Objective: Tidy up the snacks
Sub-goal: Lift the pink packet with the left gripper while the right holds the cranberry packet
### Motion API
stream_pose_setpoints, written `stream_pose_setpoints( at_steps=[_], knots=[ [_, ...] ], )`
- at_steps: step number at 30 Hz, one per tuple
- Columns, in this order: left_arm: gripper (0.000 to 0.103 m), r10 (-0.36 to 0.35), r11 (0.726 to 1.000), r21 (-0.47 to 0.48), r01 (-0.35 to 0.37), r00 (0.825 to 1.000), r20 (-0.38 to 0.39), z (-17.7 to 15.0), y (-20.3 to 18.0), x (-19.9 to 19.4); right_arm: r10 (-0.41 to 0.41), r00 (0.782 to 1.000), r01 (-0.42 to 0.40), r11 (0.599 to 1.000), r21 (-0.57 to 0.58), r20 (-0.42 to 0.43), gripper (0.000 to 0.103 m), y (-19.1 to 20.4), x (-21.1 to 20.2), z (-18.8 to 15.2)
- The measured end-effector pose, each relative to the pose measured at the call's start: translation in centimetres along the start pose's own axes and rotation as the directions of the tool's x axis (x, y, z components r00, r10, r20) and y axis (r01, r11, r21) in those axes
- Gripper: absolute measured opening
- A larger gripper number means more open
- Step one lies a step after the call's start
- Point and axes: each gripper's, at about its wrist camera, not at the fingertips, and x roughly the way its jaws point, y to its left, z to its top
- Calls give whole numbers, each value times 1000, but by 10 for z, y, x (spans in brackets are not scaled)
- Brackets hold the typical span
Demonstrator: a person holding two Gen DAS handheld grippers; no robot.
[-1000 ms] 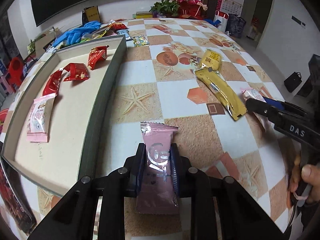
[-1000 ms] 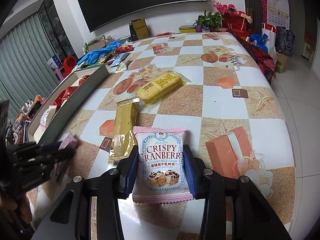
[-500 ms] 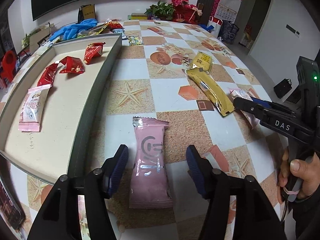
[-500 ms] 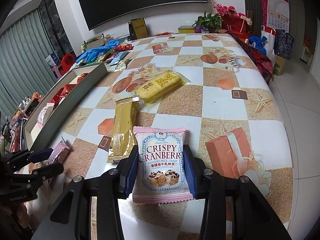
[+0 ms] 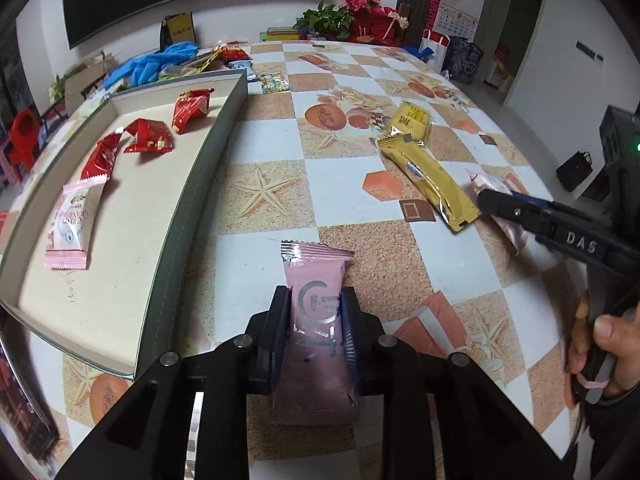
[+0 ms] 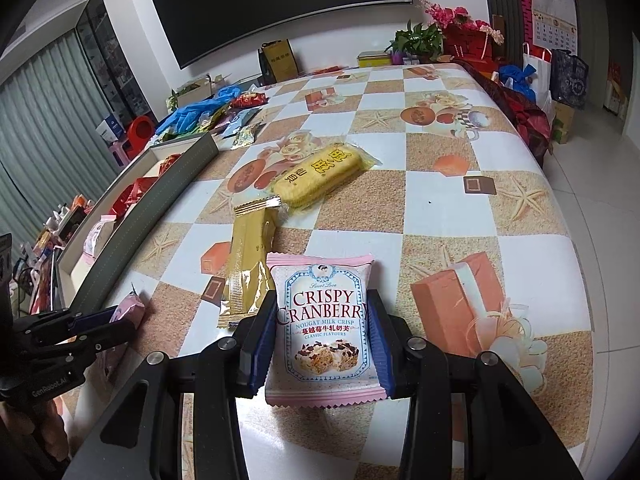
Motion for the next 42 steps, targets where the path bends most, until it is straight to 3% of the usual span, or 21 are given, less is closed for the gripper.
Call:
stream_pose_setpoints(
  at_steps=[7, 13, 17, 30, 42],
  knots=[
    [27, 45, 999, 13, -45, 999, 27, -4, -6, 0, 38, 999, -38, 999, 29, 6, 43, -6, -1, 0],
    [27, 63, 997, 32, -64, 997, 33, -2, -12, 2, -1, 1000, 1, 1000, -11, -4, 43, 2, 0, 0],
    [27, 46, 998, 30, -47, 998, 30, -7, -11, -1, -66, 997, 64, 996, -68, -28, 43, 17, 2, -3],
    [26, -48, 999, -12, 48, 999, 14, -14, -1, -10, -79, 993, 73, 995, -70, -92, 43, 57, -9, -28],
    [25, -59, 998, 8, 59, 998, 18, -19, 4, -14, -96, 986, 82, 991, -103, -133, 43, 86, -11, -34]
  ],
)
